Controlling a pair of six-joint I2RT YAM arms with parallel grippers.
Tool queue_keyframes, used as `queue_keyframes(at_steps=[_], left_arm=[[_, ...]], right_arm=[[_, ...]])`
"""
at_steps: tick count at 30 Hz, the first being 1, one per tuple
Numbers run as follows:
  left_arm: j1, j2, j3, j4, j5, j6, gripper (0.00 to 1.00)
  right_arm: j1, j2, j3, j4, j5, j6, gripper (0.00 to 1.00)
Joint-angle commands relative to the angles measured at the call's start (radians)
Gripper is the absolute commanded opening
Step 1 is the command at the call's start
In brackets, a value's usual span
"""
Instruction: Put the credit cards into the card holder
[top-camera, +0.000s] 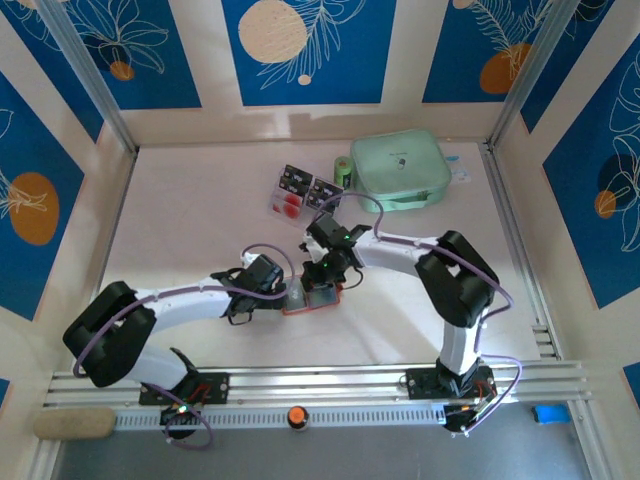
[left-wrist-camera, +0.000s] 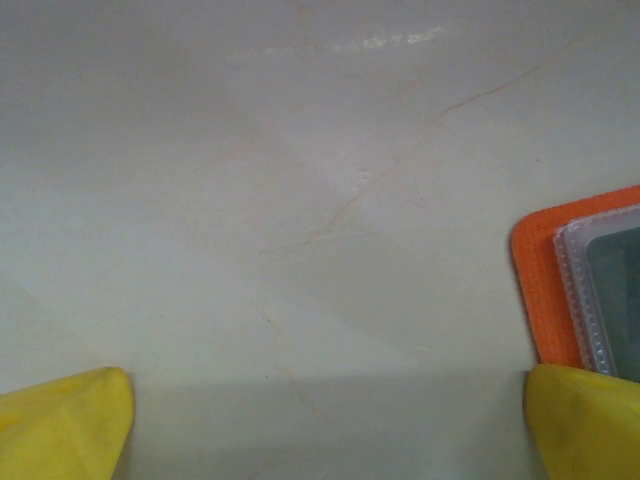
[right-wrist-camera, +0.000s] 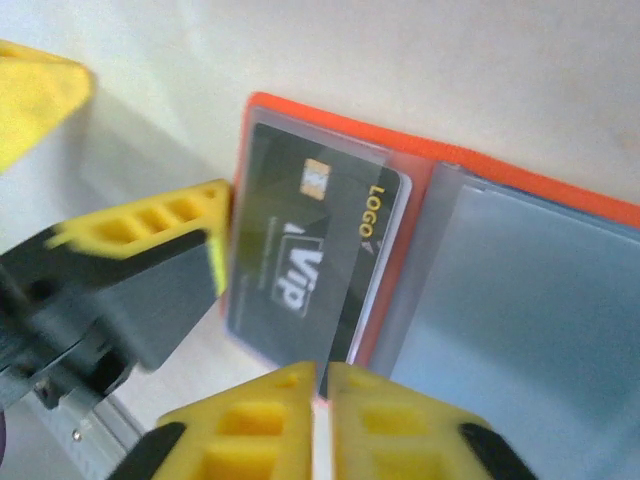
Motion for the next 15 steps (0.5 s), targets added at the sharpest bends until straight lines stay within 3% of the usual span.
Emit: queue_keyframes(at_steps=[1,8,15], left_arm=[[0.009,-0.017,-0.023,0.004,0.006,-0.005,1.0],[0.011,-0.057,-0.023,-0.016,0.0,-0.006,1.0],[0.012,-0.092,-0.023,-0.034,-0.012,-0.009,1.0]], right_arm=[[-0.04,-0.082,-0.052,-0.043,0.056,-0.021,0.21],[-0.089,-0.114,-0.097,-0.071,0.21,-0.039,0.42],[-0.097,-0.054,-0.093,-0.051,0.222,-0.036,0.44]])
